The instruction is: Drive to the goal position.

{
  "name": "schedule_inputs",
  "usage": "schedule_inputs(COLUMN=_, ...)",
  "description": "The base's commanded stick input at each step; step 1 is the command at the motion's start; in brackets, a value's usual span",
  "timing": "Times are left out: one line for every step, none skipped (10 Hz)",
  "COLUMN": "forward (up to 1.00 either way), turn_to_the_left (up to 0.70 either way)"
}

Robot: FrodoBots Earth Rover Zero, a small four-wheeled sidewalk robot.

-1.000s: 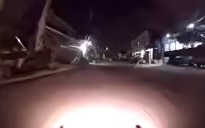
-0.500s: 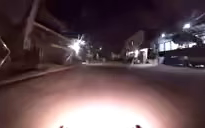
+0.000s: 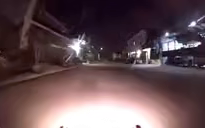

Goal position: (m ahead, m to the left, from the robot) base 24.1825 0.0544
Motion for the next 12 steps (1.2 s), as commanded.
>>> schedule_inputs(forward=0.85, turn_to_the_left=0.0)
schedule_inputs(forward=0.85, turn_to_the_left=0.0)
schedule_inputs(forward=0.85, turn_to_the_left=0.0)
schedule_inputs(forward=0.85, turn_to_the_left=0.0)
schedule_inputs(forward=0.85, turn_to_the_left=0.0)
schedule_inputs(forward=0.85, turn_to_the_left=0.0)
schedule_inputs(forward=0.85, turn_to_the_left=0.0)
schedule_inputs(forward=0.85, turn_to_the_left=0.0)
schedule_inputs(forward=0.85, turn_to_the_left=0.0)
schedule_inputs(forward=0.85, turn_to_the_left=0.0)
schedule_inputs(forward=0.85, turn_to_the_left=0.0)
schedule_inputs(forward=0.85, turn_to_the_left=0.0)
